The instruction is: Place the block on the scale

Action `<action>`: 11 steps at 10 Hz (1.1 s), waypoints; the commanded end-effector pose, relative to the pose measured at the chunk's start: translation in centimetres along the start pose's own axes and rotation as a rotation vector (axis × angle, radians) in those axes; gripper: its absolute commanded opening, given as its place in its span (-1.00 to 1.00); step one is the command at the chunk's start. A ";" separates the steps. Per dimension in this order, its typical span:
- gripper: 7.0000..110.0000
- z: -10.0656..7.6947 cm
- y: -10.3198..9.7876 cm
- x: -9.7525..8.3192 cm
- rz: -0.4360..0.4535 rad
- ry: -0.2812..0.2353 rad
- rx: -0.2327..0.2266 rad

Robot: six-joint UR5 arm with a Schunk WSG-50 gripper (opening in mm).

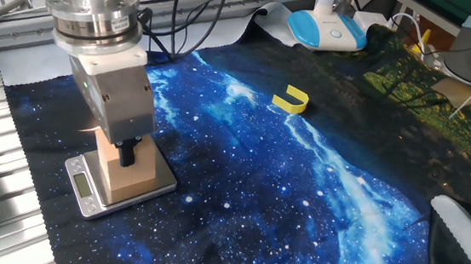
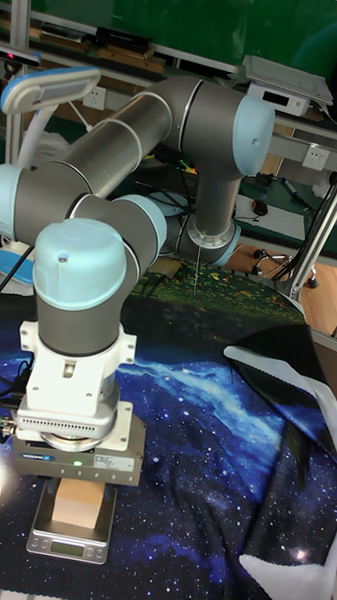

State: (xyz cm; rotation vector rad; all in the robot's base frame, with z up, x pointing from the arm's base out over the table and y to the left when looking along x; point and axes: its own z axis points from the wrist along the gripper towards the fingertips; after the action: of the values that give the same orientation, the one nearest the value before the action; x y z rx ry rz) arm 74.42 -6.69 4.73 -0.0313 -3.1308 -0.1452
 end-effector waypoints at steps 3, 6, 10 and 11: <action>0.57 -0.3 -0.1 -0.4 0.010 -0.002 0.010; 0.57 -0.6 0.0 -0.7 0.016 0.005 0.020; 0.57 -1.8 0.6 -0.8 0.026 0.026 0.030; 0.57 -2.2 0.6 -0.8 0.028 0.032 0.044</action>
State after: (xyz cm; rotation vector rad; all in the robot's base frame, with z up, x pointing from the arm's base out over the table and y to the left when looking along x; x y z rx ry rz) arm 75.12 -6.63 6.10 -0.0571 -3.1089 -0.0846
